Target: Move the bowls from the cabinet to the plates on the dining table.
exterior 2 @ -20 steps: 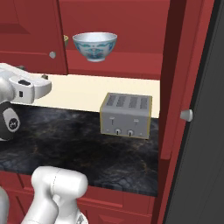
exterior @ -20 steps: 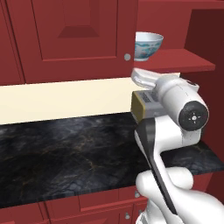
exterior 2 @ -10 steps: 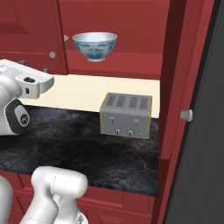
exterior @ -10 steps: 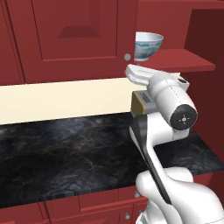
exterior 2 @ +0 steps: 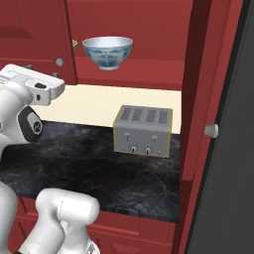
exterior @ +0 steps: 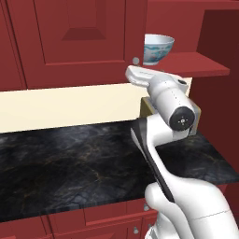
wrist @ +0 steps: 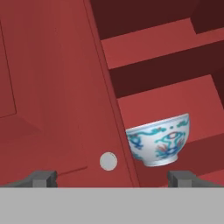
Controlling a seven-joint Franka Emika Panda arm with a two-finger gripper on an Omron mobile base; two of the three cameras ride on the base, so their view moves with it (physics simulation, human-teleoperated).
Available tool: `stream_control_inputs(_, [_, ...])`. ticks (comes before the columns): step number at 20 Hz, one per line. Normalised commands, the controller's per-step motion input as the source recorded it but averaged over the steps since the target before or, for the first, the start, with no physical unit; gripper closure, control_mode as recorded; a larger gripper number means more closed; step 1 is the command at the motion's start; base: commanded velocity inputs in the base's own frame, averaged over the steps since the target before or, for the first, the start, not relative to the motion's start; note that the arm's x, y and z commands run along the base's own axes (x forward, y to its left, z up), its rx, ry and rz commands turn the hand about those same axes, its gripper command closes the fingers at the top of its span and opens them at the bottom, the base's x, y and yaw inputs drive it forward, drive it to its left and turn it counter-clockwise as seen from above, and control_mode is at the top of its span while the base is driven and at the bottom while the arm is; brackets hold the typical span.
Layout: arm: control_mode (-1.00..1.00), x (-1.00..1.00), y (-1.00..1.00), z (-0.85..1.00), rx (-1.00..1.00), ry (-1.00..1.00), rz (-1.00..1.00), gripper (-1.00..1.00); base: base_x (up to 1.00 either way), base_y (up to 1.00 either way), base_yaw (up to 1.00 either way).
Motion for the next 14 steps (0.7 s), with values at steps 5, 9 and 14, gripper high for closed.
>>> stream_control_inputs(5, [-1.0, 0.41, 0.05, 0.0, 0.0, 0.0, 0.01, -1.0, 0.0, 0.0, 0.0])
stream_control_inputs(9, [-1.0, 0.46, 0.0, 0.0, 0.0, -0.01, 0.0, -1.0, 0.0, 0.0, 0.0])
stream_control_inputs(14, [-1.0, 0.46, 0.01, -0.01, 0.0, 0.0, 0.0, -1.0, 0.0, 0.0, 0.0])
